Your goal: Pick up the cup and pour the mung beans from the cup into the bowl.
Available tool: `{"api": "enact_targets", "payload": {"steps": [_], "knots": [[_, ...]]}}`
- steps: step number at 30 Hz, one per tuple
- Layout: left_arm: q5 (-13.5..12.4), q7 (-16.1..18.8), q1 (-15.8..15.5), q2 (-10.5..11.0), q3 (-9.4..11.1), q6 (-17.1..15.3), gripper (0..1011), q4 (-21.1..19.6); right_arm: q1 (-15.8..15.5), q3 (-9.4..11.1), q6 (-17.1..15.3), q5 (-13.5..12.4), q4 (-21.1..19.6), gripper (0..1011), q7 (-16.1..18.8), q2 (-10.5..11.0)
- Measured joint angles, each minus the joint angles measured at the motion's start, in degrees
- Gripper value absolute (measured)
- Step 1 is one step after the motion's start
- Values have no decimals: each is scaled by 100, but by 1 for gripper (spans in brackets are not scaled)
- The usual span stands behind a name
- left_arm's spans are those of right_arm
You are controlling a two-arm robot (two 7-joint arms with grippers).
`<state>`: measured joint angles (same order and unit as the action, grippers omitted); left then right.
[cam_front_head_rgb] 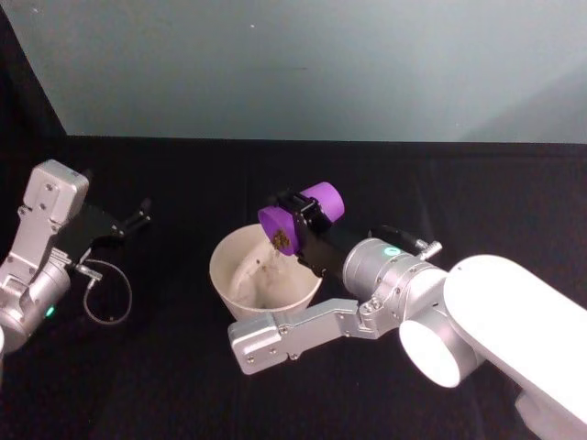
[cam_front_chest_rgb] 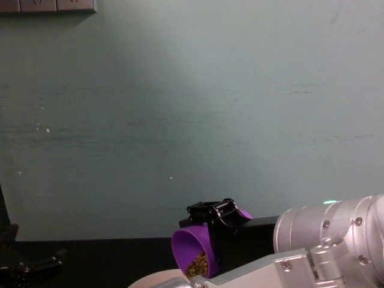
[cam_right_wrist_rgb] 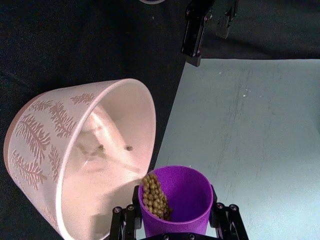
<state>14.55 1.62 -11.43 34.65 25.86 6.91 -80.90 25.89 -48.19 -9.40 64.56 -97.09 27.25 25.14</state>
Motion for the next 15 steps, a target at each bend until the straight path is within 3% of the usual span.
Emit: {"api": "enact_targets", "payload": {"steps": [15], "knots": [[0, 0, 0, 0, 0, 0, 1000, 0, -18, 26, 33, 85, -50, 730, 61, 4]]}}
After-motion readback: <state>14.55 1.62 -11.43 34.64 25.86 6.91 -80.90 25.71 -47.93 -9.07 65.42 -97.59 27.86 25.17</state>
